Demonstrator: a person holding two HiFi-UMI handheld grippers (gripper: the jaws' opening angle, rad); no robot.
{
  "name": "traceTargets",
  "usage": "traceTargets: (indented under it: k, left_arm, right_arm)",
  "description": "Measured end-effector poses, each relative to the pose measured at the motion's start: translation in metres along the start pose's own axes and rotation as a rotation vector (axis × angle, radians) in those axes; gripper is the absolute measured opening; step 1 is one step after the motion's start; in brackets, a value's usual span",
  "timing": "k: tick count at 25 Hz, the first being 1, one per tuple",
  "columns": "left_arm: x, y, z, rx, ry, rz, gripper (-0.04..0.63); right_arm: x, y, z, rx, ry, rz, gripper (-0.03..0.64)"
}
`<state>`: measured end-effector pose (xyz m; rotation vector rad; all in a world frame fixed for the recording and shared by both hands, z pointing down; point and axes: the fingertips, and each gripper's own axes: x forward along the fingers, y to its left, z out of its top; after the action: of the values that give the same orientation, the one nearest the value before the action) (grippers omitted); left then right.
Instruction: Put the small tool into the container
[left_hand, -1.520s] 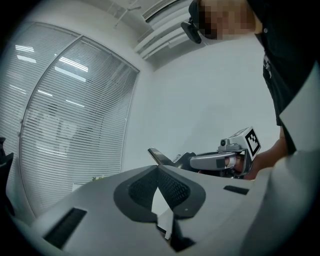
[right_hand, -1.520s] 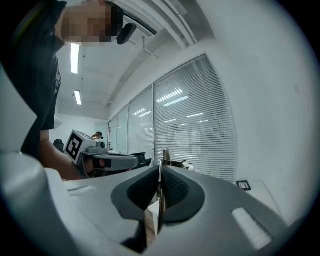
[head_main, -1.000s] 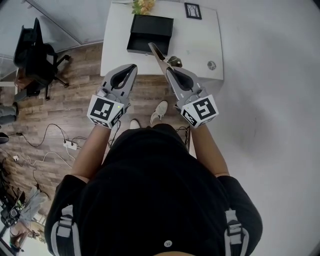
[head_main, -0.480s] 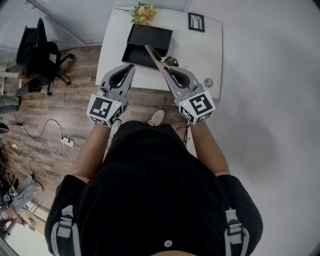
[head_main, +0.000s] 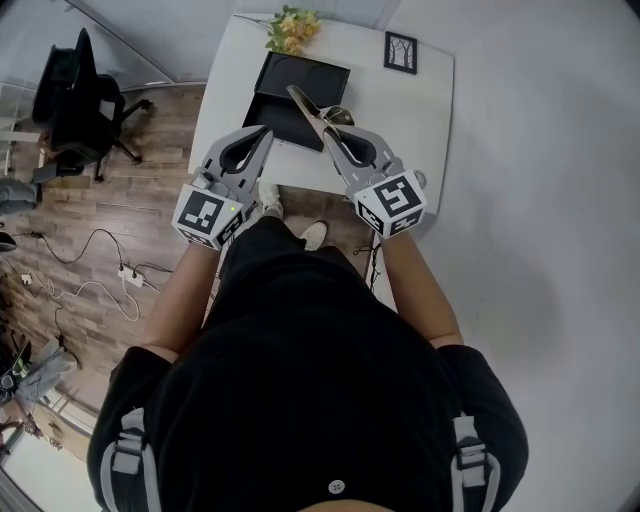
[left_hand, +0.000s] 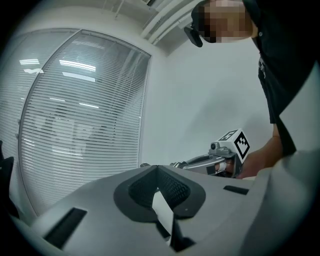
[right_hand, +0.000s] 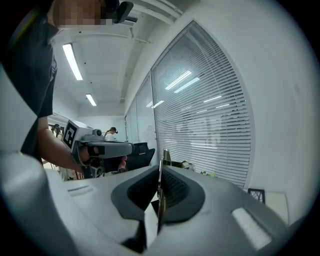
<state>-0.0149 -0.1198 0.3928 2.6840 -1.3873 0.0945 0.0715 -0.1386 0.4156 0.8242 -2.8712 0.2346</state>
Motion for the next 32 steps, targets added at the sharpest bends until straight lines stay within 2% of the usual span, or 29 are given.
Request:
traceTargets:
  k: [5,11,22,32]
  left_arm:
    - [0.014,0.024,-0.014,-0.039,-0.025,-0.030,0.008]
    - [0.033,0.064,-0.029,-0.040,-0.014,-0.029,0.008]
    - [0.056,0.115,-0.057,-0.020,-0.006,-0.054,0.008]
    - [0.070,0.140,-0.074,-0.031,0.007,-0.053,0.008]
  right_arm:
    - [0.026,-0.011,-0.007,-0.012,0.038,0.001,0.020]
    - [0.060,-0.029,-0.022,-0.005,0.110,-0.001,0.021]
    - [0.122,-0.036,-0.090,0.093,0.342,0.061,0.021]
    - [0.156,-0.036,-0.148,0.122,0.519,0.115,0.021]
